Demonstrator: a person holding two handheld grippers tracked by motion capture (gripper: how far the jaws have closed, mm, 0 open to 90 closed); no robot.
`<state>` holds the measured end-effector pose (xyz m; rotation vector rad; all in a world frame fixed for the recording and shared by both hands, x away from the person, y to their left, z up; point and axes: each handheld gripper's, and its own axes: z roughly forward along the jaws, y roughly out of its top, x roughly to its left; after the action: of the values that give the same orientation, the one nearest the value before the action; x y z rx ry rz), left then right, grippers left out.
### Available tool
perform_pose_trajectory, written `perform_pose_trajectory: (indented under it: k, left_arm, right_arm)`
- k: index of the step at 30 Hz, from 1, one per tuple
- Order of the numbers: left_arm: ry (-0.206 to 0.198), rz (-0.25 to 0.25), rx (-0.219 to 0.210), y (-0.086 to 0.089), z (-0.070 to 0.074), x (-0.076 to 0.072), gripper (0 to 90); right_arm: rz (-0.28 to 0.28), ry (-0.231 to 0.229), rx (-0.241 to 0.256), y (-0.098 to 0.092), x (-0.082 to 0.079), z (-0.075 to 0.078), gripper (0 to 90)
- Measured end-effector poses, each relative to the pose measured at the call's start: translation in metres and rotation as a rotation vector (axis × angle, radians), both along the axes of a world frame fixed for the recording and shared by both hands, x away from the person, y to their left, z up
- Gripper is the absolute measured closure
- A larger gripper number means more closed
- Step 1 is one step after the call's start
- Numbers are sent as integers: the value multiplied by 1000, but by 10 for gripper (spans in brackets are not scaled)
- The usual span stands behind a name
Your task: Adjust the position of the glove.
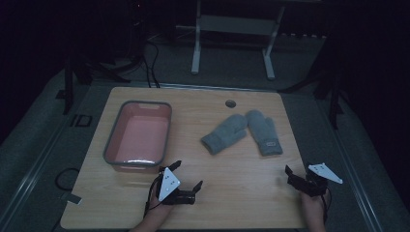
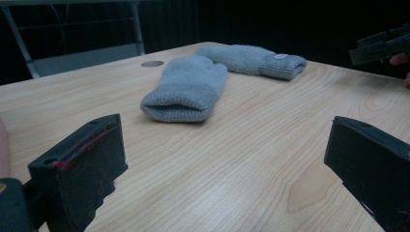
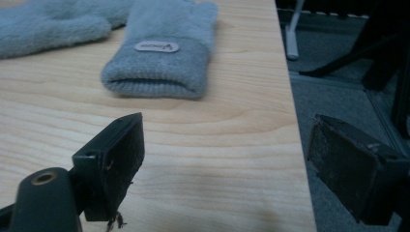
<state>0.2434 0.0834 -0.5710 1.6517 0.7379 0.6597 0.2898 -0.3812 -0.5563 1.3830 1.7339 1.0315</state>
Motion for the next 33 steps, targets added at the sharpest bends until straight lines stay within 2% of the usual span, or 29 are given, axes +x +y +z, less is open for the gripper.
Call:
perform_pose_trajectory:
  k: [1, 7, 9, 13, 15, 17, 24, 29, 33]
  left_arm:
    - [-4, 1, 6, 0, 0, -1, 13]
    - [-16, -3, 12, -1, 0, -2, 13]
    - [-12, 0, 6, 0, 0, -1, 13]
    - [2, 2, -10, 1, 0, 0, 13]
    - [8, -1, -18, 2, 0, 0, 13]
    - [11, -1, -25, 2, 0, 1, 13]
    - [21, 4, -29, 3, 0, 1, 13]
    - [24, 2, -29, 3, 0, 2, 13]
    - [32, -4, -31, 3, 0, 1, 13]
  right_arm:
    - [13, 22, 27, -2, 1, 0, 135]
    - [50, 47, 3, 1, 1, 2, 131]
    - [74, 40, 23, 2, 0, 6, 131]
    - [91, 40, 10, 2, 2, 17, 126]
    - [108, 41, -1, 2, 6, 22, 121]
    - [83, 33, -28, 3, 7, 27, 120]
    - [131, 92, 2, 7, 22, 42, 129]
    - [140, 74, 3, 12, 31, 52, 125]
    - [159, 88, -6, 17, 41, 60, 126]
